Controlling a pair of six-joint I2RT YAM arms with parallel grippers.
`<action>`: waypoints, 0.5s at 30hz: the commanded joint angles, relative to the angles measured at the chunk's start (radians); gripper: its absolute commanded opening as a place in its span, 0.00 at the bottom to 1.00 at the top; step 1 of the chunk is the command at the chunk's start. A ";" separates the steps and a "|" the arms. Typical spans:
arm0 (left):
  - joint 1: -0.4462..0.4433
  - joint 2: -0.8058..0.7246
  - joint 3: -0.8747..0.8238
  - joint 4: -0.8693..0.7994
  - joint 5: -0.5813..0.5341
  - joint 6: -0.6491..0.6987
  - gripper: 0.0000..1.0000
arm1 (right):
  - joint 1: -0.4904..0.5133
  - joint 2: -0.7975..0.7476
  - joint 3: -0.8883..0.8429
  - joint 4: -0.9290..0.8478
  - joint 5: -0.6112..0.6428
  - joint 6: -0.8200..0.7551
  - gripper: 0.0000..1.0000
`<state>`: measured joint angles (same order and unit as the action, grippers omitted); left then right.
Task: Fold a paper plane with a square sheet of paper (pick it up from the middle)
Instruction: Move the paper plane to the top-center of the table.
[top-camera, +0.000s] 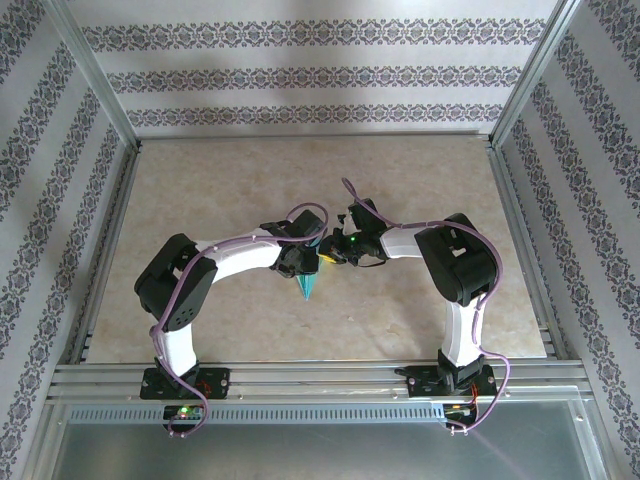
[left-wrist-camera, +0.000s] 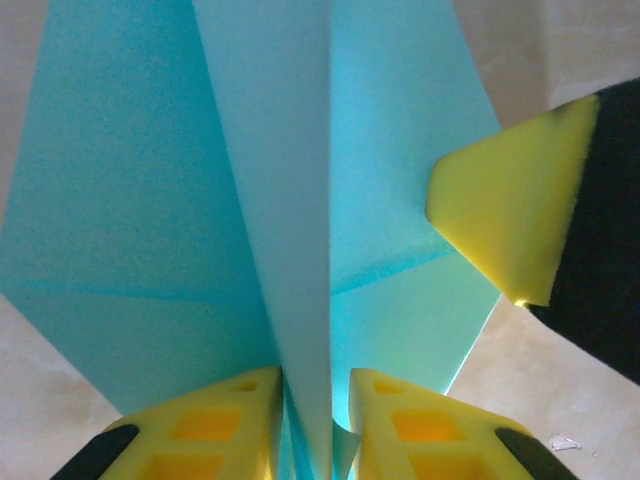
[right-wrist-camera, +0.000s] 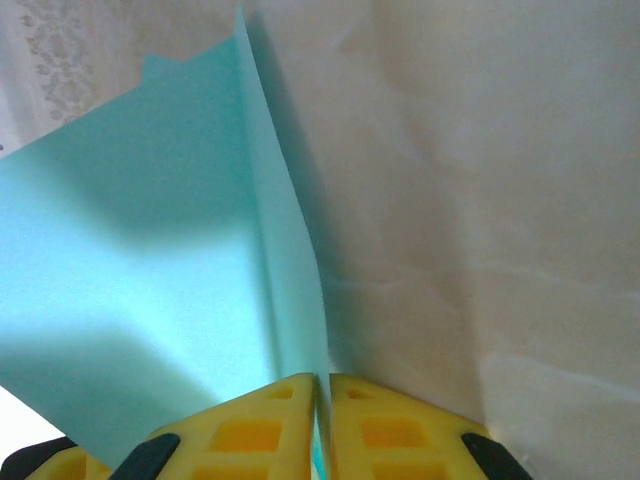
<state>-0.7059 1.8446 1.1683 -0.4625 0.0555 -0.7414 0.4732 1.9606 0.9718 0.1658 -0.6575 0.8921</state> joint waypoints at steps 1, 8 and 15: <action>-0.010 0.021 0.026 -0.041 -0.005 -0.016 0.22 | -0.004 0.008 0.017 -0.007 -0.011 0.010 0.16; -0.010 0.028 0.043 -0.067 -0.021 -0.011 0.12 | -0.018 -0.044 0.021 -0.017 -0.001 -0.005 0.28; 0.020 -0.007 0.087 -0.116 -0.078 0.028 0.06 | -0.102 -0.236 -0.010 -0.150 0.137 -0.161 0.57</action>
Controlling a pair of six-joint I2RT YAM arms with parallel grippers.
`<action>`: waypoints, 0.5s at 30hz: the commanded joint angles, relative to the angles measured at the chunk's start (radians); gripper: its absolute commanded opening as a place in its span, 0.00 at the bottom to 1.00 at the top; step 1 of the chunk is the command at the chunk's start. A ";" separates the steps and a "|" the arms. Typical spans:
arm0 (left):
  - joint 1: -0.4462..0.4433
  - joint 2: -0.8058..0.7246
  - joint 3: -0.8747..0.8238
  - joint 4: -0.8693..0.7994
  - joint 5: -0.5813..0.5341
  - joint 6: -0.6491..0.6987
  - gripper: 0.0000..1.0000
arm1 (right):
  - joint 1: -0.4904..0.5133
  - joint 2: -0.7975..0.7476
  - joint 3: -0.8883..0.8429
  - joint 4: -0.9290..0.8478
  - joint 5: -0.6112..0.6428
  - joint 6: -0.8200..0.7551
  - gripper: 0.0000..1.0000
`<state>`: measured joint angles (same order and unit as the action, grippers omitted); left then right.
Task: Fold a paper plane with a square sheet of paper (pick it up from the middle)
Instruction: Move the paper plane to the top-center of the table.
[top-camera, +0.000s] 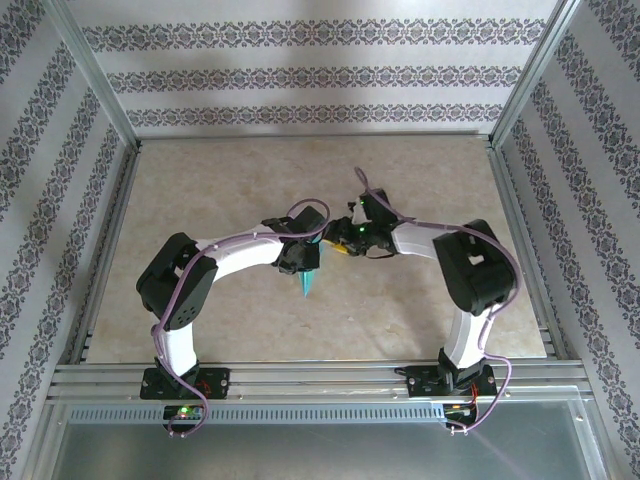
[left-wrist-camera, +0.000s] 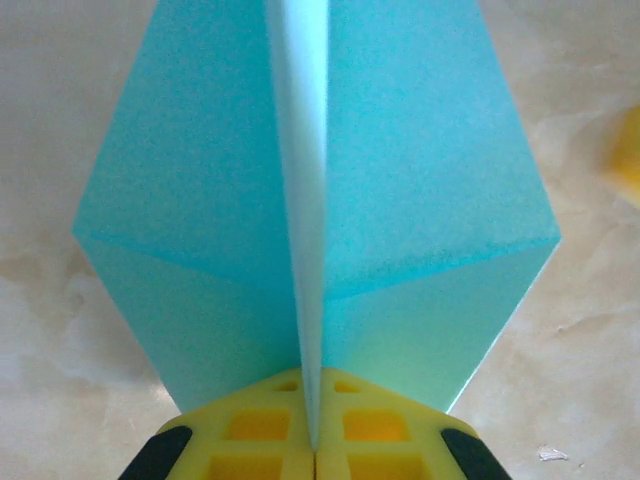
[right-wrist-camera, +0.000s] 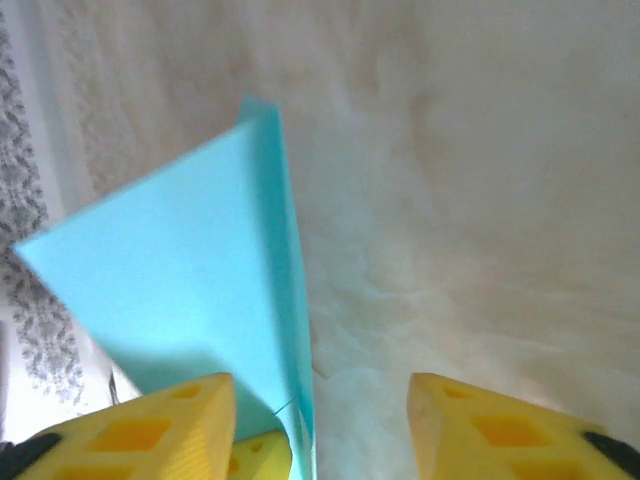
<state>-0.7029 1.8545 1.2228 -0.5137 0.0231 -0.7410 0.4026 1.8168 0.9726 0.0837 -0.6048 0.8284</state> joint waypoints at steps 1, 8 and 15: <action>0.029 -0.019 0.046 -0.070 -0.053 0.040 0.06 | -0.044 -0.126 -0.014 -0.095 0.118 -0.133 0.61; 0.144 0.062 0.207 -0.105 -0.038 0.150 0.07 | -0.116 -0.296 -0.035 -0.224 0.328 -0.300 0.76; 0.240 0.200 0.408 -0.134 0.006 0.231 0.07 | -0.150 -0.387 -0.068 -0.271 0.429 -0.397 0.89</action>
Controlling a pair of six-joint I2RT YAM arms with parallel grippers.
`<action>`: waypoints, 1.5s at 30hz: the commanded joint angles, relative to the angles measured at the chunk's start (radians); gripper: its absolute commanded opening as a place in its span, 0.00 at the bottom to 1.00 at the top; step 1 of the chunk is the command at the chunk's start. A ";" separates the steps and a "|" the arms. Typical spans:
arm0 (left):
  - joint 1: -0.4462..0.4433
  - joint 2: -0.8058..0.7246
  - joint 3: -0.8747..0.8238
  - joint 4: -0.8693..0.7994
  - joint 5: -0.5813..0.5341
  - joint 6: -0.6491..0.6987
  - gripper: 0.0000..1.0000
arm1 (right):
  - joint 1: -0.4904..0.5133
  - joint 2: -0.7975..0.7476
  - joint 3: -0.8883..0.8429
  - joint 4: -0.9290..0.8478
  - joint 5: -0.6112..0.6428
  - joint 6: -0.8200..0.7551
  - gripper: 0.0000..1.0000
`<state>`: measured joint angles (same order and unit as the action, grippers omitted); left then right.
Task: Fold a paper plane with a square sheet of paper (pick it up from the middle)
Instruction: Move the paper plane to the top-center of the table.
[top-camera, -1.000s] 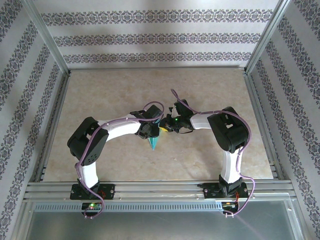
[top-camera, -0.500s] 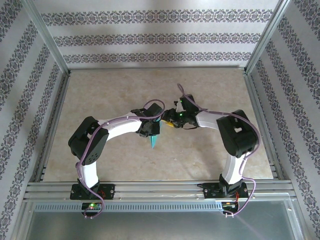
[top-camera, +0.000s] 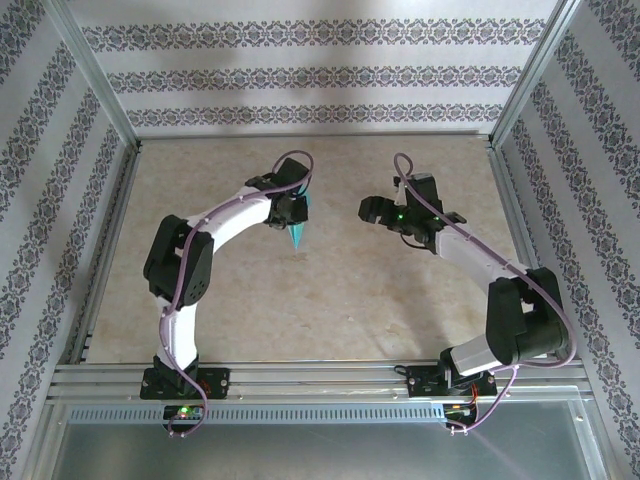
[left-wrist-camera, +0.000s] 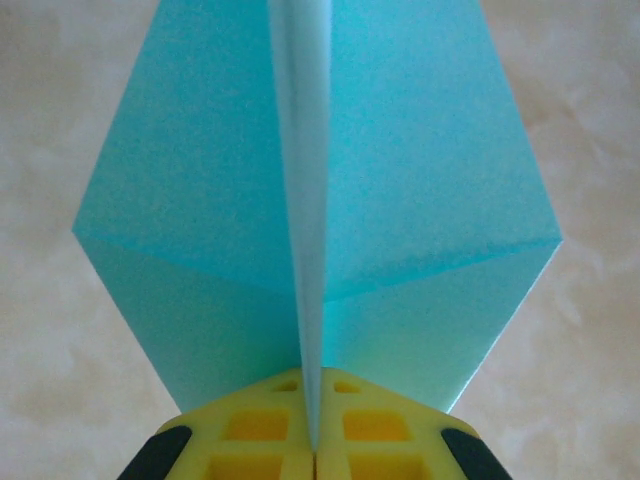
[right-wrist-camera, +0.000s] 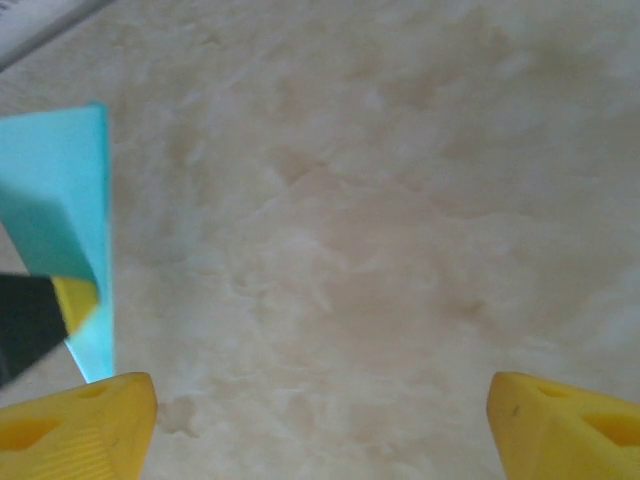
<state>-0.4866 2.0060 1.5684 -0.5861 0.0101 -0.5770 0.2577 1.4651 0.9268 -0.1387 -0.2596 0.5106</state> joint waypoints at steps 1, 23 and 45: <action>0.035 0.072 0.094 -0.066 0.018 0.074 0.07 | -0.006 -0.044 -0.030 -0.051 0.100 -0.091 0.92; 0.065 0.535 0.733 -0.369 -0.044 0.043 0.18 | 0.003 -0.052 -0.115 -0.015 0.072 -0.063 0.98; 0.063 0.586 0.746 -0.405 -0.097 -0.016 0.39 | 0.011 -0.026 -0.114 -0.008 0.057 -0.041 0.98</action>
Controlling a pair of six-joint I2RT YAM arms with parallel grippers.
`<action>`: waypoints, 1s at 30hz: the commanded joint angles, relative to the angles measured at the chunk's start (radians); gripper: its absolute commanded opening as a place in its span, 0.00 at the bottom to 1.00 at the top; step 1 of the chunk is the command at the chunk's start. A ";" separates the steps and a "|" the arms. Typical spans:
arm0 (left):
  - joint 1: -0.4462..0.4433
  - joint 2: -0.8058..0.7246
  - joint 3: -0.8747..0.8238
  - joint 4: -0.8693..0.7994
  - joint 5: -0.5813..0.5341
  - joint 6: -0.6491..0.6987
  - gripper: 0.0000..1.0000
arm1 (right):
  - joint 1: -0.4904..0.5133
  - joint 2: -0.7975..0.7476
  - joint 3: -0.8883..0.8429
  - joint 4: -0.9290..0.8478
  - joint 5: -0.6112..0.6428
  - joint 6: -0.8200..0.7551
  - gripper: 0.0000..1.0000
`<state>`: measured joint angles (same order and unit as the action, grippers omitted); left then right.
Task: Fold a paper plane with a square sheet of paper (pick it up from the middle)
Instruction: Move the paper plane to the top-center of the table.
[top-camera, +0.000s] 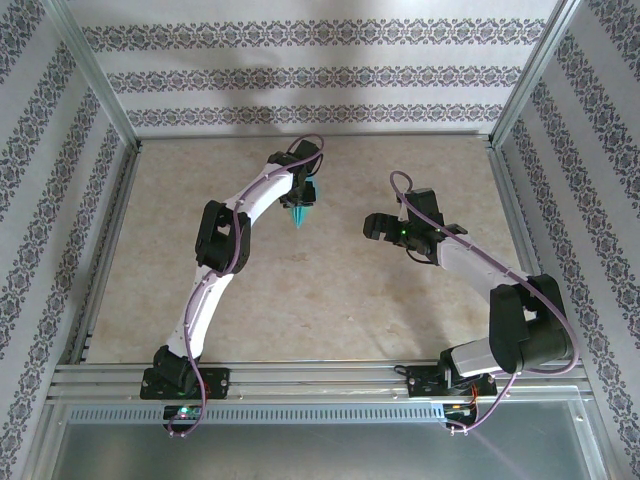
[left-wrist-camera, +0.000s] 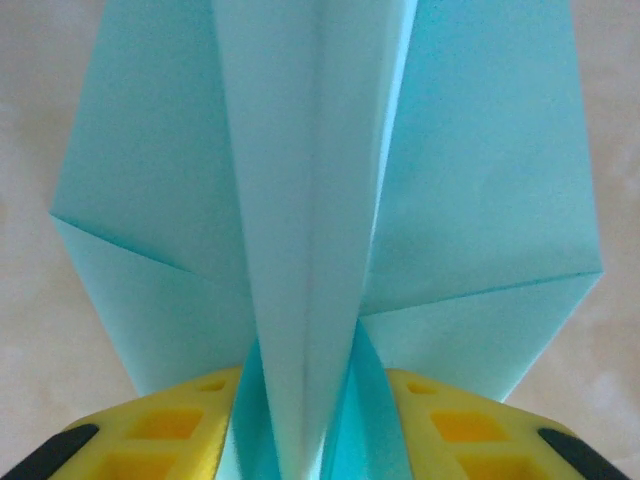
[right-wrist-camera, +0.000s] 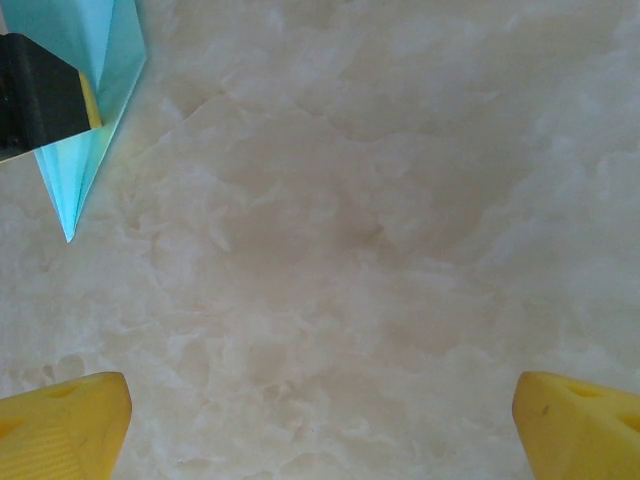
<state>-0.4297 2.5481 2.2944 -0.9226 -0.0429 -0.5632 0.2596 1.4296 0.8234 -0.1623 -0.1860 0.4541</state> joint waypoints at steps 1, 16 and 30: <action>0.006 0.047 0.020 -0.070 -0.049 -0.036 0.40 | 0.010 0.011 -0.010 0.016 -0.016 0.017 0.98; 0.008 0.120 0.058 -0.064 -0.082 -0.048 0.44 | 0.010 0.021 -0.009 0.018 -0.017 0.022 0.98; 0.011 0.151 0.182 -0.068 -0.062 -0.049 0.40 | 0.012 0.025 -0.001 0.022 -0.020 0.028 0.98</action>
<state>-0.4297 2.6480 2.4599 -0.9337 -0.1318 -0.5976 0.2596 1.4437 0.8234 -0.1600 -0.1955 0.4690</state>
